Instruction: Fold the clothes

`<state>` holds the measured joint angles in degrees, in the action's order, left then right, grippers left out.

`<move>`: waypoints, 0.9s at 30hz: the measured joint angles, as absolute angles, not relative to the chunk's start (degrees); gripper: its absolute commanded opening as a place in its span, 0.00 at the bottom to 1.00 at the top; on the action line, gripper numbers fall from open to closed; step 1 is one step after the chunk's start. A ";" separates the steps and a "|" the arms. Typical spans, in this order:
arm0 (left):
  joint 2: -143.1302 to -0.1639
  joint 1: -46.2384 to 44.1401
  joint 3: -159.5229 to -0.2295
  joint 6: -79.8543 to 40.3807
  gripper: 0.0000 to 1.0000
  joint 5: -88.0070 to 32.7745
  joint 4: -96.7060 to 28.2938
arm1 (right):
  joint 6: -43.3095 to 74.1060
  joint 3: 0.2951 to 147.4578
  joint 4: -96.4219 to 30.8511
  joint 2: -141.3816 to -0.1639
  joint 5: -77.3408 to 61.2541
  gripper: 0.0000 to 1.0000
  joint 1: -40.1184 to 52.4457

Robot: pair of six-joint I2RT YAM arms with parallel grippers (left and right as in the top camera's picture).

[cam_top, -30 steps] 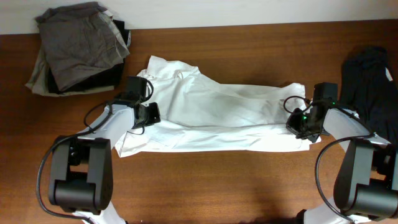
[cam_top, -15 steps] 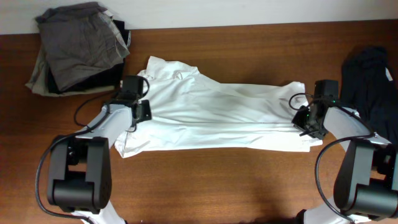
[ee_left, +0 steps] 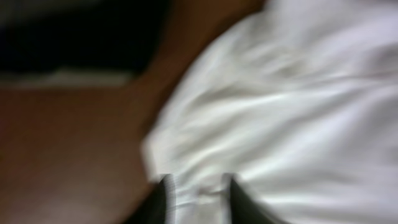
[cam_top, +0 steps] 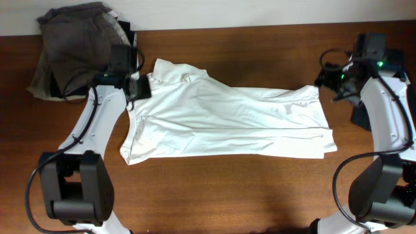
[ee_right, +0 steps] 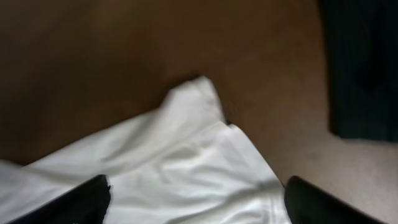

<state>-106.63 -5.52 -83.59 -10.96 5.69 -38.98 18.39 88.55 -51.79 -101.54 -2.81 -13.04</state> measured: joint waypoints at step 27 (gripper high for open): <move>-130.28 -17.43 -106.85 -26.79 0.63 -16.64 -39.90 | 15.57 90.96 -55.53 -108.07 -15.11 0.99 -13.04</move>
<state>-130.28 -17.43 -106.85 -26.79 -16.64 -39.90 15.57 90.96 -55.53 -108.07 -15.11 -13.04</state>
